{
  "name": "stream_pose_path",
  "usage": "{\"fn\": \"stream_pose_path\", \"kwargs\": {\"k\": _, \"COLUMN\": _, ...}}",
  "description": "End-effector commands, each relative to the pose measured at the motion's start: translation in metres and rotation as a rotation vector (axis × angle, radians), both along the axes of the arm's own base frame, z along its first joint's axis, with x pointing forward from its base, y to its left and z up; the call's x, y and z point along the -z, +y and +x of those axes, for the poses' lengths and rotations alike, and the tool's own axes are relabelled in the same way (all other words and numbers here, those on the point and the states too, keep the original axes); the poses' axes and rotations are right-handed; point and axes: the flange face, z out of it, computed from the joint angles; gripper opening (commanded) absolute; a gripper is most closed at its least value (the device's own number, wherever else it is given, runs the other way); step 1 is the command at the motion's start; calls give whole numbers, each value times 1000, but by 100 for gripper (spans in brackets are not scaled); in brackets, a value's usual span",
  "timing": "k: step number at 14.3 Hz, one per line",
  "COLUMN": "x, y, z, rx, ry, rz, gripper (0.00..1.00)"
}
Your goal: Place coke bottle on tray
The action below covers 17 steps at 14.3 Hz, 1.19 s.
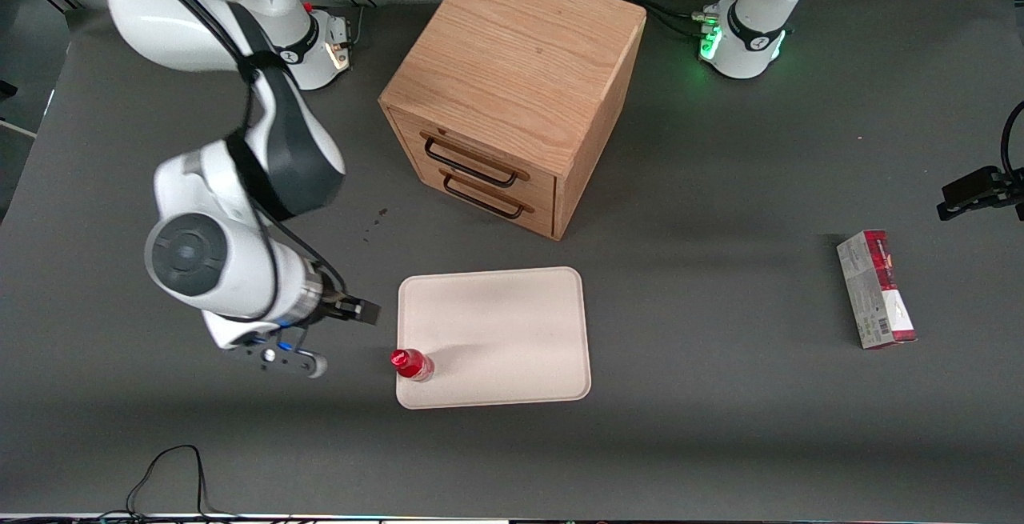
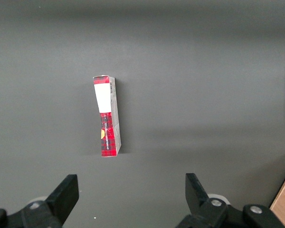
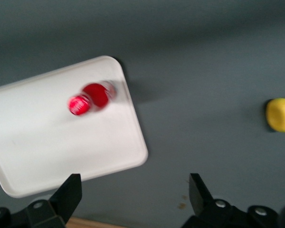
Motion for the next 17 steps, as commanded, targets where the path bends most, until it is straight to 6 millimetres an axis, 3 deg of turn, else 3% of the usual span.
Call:
{"fn": "stream_pose_path", "kwargs": {"k": 1, "x": -16, "y": -38, "z": -43, "rx": -97, "ry": 54, "rz": 39, "gripper": 100}}
{"fn": "stream_pose_path", "kwargs": {"k": 7, "x": -43, "y": -135, "z": -131, "rx": -262, "ry": 13, "rz": 65, "gripper": 100}}
{"fn": "stream_pose_path", "kwargs": {"k": 10, "x": -63, "y": -172, "z": -165, "rx": -277, "ry": -9, "rz": 73, "gripper": 100}}
{"fn": "stream_pose_path", "kwargs": {"k": 13, "x": -90, "y": -200, "z": -169, "rx": -227, "ry": -16, "rz": 77, "gripper": 100}}
{"fn": "stream_pose_path", "kwargs": {"k": 17, "x": -112, "y": -204, "z": -164, "rx": -246, "ry": 9, "rz": 83, "gripper": 100}}
